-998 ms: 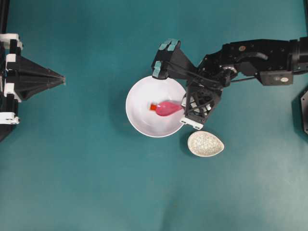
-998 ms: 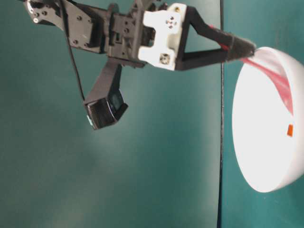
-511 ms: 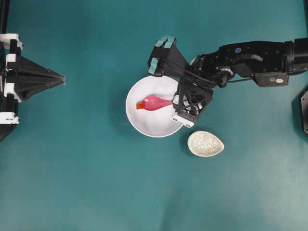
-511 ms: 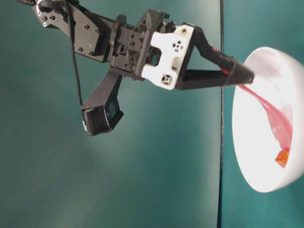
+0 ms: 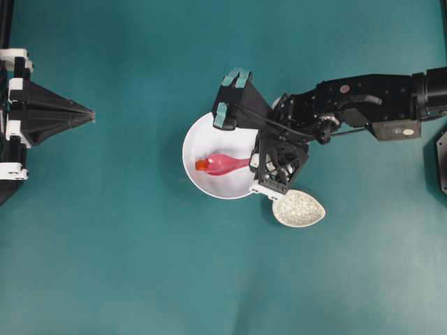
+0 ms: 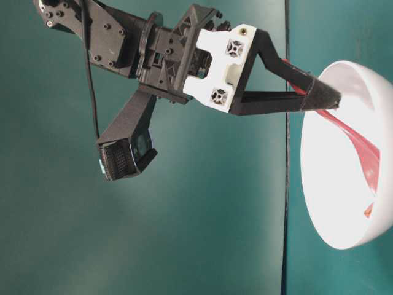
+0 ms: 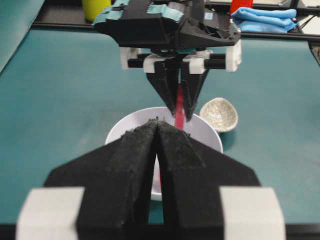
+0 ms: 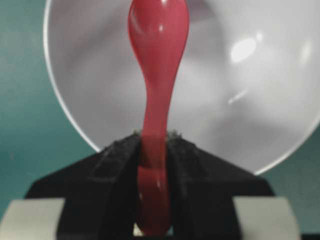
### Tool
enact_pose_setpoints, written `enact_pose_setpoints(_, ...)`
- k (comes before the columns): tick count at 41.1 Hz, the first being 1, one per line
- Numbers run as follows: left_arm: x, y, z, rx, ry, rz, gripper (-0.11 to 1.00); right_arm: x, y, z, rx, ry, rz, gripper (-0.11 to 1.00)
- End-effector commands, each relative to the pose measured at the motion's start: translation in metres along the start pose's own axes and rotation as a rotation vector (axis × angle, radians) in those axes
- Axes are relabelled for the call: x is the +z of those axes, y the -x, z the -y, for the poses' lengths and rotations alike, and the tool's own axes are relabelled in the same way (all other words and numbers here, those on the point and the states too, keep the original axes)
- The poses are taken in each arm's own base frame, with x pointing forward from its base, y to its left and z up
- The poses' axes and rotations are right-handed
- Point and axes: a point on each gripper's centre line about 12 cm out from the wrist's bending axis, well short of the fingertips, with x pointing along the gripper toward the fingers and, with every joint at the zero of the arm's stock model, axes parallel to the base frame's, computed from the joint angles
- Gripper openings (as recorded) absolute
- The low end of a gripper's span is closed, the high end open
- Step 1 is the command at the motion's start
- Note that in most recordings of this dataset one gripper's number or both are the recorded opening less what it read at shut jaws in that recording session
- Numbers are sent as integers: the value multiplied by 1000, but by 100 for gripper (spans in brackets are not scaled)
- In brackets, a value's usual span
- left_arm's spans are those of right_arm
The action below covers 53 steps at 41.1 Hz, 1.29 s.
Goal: Grip the spoon and scoop the red block from the bowl with right arm.
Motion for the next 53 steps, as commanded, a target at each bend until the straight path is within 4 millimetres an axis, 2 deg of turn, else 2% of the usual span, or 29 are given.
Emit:
enact_pose_setpoints(1, 8, -2, 0, 1, -2, 23, 0, 9, 8, -3, 14, -6, 47, 21)
enact_pose_setpoints(17, 8, -2, 0, 1, -2, 25, 0, 16, 9, -3, 17, -7, 117, 21)
enact_pose_setpoints(26, 9, -2, 0, 1, -2, 25, 0, 13, 15, -2, 22, -10, 155, 21)
enact_pose_setpoints(32, 9, -2, 0, 1, -2, 26, 0, 4, 22, 2, 28, -19, 221, 21)
enact_pose_setpoints(47, 8, -2, 0, 1, -1, 21, 0, -36, 44, 18, 35, -28, 357, 21)
enact_pose_setpoints(53, 8, -2, 0, 1, 0, 21, 0, -41, 57, 20, 48, -24, 429, 21)
